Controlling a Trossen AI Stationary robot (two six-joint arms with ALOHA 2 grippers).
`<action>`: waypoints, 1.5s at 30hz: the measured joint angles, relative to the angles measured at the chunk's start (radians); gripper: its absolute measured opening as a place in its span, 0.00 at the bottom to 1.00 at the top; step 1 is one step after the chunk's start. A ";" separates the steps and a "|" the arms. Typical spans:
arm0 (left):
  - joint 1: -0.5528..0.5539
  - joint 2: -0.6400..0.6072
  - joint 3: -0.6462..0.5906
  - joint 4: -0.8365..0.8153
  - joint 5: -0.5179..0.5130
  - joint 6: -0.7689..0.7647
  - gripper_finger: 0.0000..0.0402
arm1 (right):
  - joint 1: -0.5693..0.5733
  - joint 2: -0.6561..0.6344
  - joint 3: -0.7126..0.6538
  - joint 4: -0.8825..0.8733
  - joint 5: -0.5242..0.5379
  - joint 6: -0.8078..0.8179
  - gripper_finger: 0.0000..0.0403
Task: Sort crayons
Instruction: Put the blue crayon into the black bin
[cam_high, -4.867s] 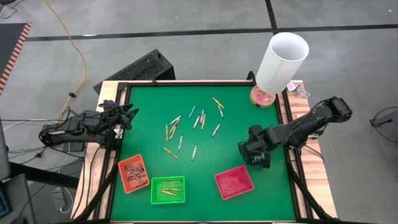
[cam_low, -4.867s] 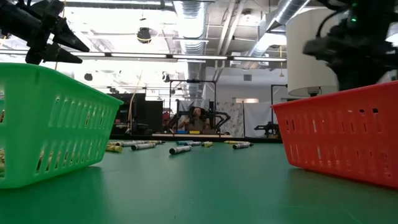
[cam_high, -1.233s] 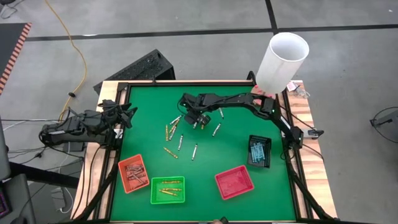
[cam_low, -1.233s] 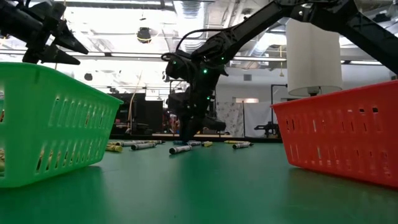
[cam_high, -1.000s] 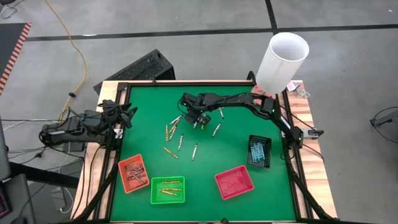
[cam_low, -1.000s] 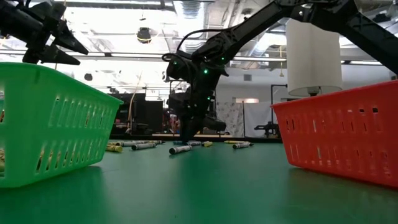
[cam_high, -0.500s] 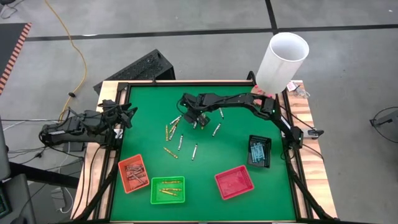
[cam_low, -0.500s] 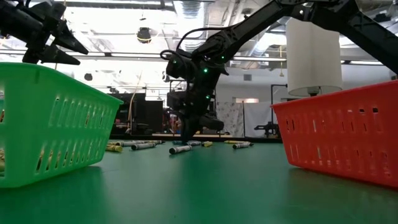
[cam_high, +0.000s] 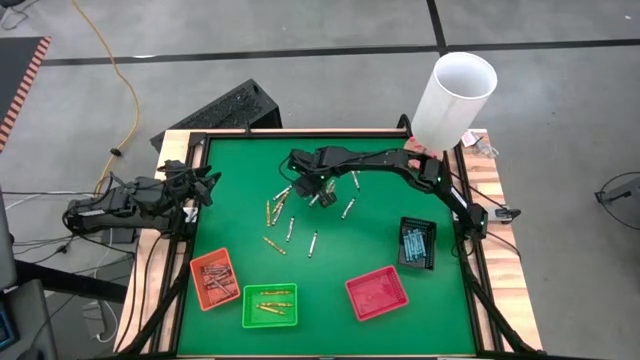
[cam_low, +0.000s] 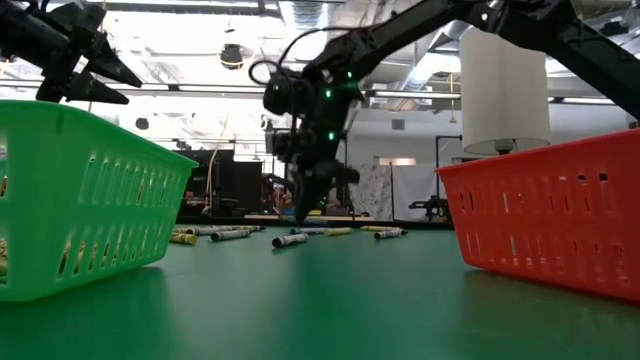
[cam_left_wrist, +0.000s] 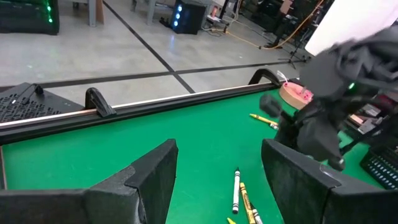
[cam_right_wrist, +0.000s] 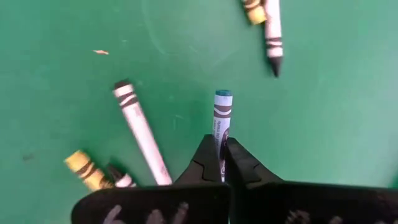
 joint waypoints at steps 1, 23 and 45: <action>0.000 0.000 0.000 0.000 0.000 0.000 0.56 | 0.000 0.000 0.025 -0.031 0.000 0.017 0.00; 0.000 0.000 0.000 -0.003 0.004 0.000 0.56 | 0.047 -0.005 0.374 -0.539 0.014 0.932 0.00; 0.000 0.000 0.000 -0.003 0.010 0.000 0.56 | 0.335 -0.142 0.311 -0.738 0.159 1.273 0.00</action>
